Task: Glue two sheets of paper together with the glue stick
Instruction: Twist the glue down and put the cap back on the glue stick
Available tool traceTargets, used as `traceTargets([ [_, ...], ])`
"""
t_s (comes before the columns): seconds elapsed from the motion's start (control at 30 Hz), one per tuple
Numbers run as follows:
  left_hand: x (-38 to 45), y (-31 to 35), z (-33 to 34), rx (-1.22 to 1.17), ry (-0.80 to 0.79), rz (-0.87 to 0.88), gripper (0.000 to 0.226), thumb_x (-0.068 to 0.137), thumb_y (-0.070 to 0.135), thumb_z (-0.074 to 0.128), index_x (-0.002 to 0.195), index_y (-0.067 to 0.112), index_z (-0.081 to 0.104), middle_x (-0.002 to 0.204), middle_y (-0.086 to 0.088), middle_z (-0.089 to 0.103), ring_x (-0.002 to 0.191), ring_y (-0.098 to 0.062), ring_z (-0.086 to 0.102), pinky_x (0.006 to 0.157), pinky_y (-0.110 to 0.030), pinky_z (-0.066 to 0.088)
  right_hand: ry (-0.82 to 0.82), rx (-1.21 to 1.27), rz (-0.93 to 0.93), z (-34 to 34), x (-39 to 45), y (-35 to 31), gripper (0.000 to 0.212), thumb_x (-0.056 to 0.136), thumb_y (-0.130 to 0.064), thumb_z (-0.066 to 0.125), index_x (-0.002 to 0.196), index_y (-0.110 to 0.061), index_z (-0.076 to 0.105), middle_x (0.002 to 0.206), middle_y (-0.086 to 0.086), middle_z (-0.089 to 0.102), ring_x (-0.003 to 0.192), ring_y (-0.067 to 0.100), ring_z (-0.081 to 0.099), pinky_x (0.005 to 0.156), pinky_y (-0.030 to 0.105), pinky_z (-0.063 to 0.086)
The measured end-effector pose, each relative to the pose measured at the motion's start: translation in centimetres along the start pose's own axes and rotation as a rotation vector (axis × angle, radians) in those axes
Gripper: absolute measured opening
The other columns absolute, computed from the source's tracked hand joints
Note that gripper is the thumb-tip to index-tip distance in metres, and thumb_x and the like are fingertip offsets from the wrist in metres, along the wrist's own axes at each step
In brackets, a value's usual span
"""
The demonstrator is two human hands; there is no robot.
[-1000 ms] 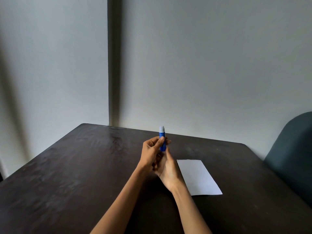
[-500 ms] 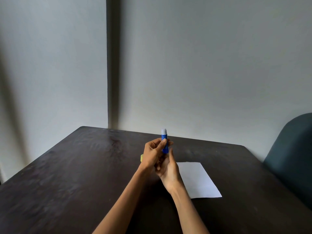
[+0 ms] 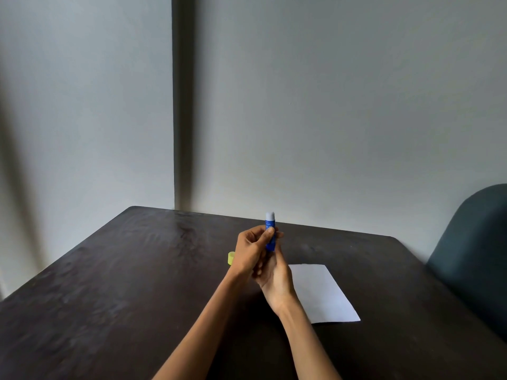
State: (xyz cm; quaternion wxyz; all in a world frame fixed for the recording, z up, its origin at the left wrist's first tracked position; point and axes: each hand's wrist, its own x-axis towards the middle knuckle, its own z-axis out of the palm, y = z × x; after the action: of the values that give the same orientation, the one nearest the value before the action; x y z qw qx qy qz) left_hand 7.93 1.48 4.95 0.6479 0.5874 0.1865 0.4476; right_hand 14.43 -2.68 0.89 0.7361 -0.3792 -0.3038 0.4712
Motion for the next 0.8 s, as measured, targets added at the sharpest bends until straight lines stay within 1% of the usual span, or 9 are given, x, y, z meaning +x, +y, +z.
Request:
traceTargets([
  [0.07,0.15,0.08,-0.2,0.009,0.005,0.01,0.026,0.095,0.019,0.055,0.078,0.02,0.074,0.084,-0.009,0.075,0.074,-0.027,0.057,0.07,-0.031,0.042,0.003,-0.01,-0.01,-0.07,-0.08,-0.05,0.046,0.09,-0.052,0.041,0.123,-0.026,0.06,0.095,-0.002,0.073,0.083,0.008,0.068,0.066,0.022,0.052],
  [0.17,0.21,0.37,-0.37,0.015,0.003,0.037,0.023,0.095,0.017,0.053,0.082,0.015,0.071,0.078,0.004,0.076,0.068,-0.007,0.068,0.063,-0.021,0.051,0.021,-0.054,-0.055,-0.27,-0.1,0.01,0.036,0.089,-0.039,0.052,0.121,-0.026,0.061,0.107,0.0,0.071,0.097,0.013,0.066,0.076,0.026,0.051],
  [0.27,0.03,0.28,0.1,0.03,0.0,0.043,0.022,0.095,0.018,0.054,0.082,0.016,0.071,0.077,0.006,0.077,0.071,-0.003,0.07,0.061,-0.015,0.052,0.042,-0.102,-0.099,-0.05,0.01,0.2,0.026,0.092,-0.027,0.053,0.115,-0.031,0.064,0.1,-0.004,0.072,0.093,0.012,0.068,0.071,0.024,0.052],
  [0.33,0.08,0.35,0.26,0.046,-0.008,0.062,0.022,0.095,0.019,0.054,0.082,0.016,0.072,0.078,0.008,0.077,0.075,-0.002,0.07,0.064,-0.012,0.051,0.008,-0.062,-0.06,0.32,0.03,0.25,0.033,0.089,-0.038,0.053,0.121,-0.032,0.061,0.106,-0.006,0.072,0.098,0.009,0.068,0.079,0.027,0.05],
  [0.43,0.25,0.39,-0.02,0.021,-0.015,0.042,0.021,0.095,0.019,0.054,0.084,0.015,0.072,0.083,0.003,0.076,0.076,-0.007,0.069,0.069,-0.019,0.052,-0.021,0.009,-0.025,0.24,0.21,0.15,0.055,0.084,-0.062,0.041,0.125,-0.031,0.059,0.117,-0.001,0.069,0.106,0.015,0.064,0.089,0.036,0.041],
  [0.53,0.2,0.02,-0.22,0.032,-0.017,0.02,0.022,0.095,0.021,0.055,0.086,0.012,0.072,0.083,-0.001,0.076,0.065,-0.008,0.066,0.059,-0.023,0.051,-0.023,0.044,-0.008,0.06,0.17,0.22,0.057,0.084,-0.064,0.037,0.125,-0.031,0.059,0.123,0.005,0.066,0.113,0.023,0.06,0.097,0.04,0.041],
  [0.6,0.11,-0.06,-0.22,0.049,-0.033,0.023,0.022,0.095,0.019,0.054,0.087,0.008,0.071,0.079,0.0,0.075,0.047,-0.004,0.059,0.043,-0.018,0.045,0.007,0.016,-0.017,0.01,0.24,0.29,0.055,0.085,-0.059,0.042,0.129,-0.029,0.056,0.116,0.003,0.068,0.106,0.022,0.058,0.086,0.035,0.042],
  [0.63,0.1,0.0,-0.28,0.047,-0.031,0.029,0.022,0.096,0.017,0.053,0.086,0.008,0.07,0.078,0.001,0.075,0.045,-0.001,0.058,0.041,-0.014,0.043,0.022,-0.015,-0.033,-0.07,0.29,0.36,0.053,0.085,-0.056,0.045,0.129,-0.028,0.057,0.111,0.002,0.068,0.1,0.02,0.056,0.078,0.032,0.041],
  [0.8,0.35,0.17,-0.52,0.016,-0.009,0.056,0.023,0.095,0.012,0.052,0.081,0.014,0.07,0.076,0.004,0.076,0.07,-0.006,0.07,0.064,-0.016,0.053,0.082,-0.139,-0.16,0.06,0.03,0.35,0.026,0.077,-0.043,0.062,0.1,-0.032,0.068,0.095,0.002,0.061,0.085,0.017,0.051,0.07,0.029,0.041],
])
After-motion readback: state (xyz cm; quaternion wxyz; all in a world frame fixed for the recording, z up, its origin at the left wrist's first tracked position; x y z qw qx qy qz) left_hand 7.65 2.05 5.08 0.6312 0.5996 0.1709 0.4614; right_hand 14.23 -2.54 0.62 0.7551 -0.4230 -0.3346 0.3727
